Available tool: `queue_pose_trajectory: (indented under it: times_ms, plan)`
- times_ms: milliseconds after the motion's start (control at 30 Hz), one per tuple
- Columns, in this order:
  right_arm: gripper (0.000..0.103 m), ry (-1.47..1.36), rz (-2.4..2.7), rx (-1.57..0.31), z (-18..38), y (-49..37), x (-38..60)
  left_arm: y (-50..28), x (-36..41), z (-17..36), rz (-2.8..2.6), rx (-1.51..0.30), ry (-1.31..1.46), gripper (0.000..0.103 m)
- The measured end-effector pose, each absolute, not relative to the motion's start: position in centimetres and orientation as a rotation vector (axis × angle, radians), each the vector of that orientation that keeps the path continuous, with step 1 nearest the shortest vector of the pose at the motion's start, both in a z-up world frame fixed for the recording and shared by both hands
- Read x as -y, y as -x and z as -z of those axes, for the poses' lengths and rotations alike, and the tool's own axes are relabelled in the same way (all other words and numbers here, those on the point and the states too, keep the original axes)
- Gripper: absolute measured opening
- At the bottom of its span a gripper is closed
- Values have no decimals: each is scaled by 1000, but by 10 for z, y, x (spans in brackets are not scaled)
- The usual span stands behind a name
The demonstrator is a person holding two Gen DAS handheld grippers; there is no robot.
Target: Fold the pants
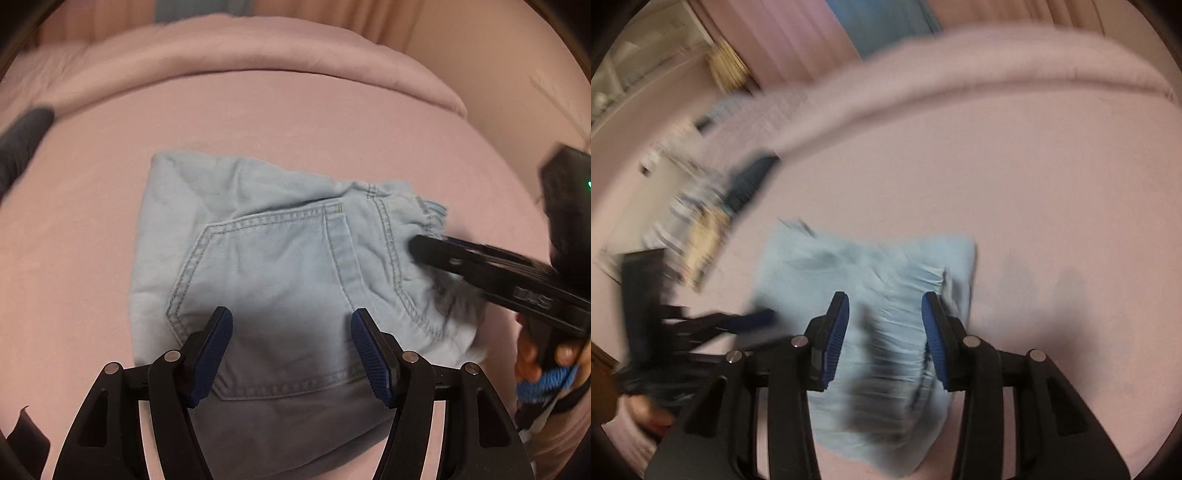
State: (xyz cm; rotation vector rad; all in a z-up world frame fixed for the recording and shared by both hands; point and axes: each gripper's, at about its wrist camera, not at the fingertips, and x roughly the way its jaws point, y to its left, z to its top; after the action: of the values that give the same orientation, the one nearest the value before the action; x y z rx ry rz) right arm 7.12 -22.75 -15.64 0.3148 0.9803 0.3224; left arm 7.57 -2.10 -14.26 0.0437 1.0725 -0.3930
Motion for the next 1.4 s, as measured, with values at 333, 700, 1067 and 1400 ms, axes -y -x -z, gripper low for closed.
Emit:
queue_pose_trajectory:
  times_ms: [333, 700, 1067, 1400]
  plan:
    - [51, -434, -348, -945, 142, -44, 263, -71, -15, 108, 353, -970, -9, 68]
    - [57, -519, -354, -1047, 166, -32, 271, -70, -74, 122, 231, -991, 60, 71]
    - [66, -506, -356, -1117, 177, -42, 256, -84, -68, 145, 315, -1091, 246, 91]
    - [71, -516, -372, -1142, 180, -50, 256, -100, -76, 159, 387, -1135, 442, 91]
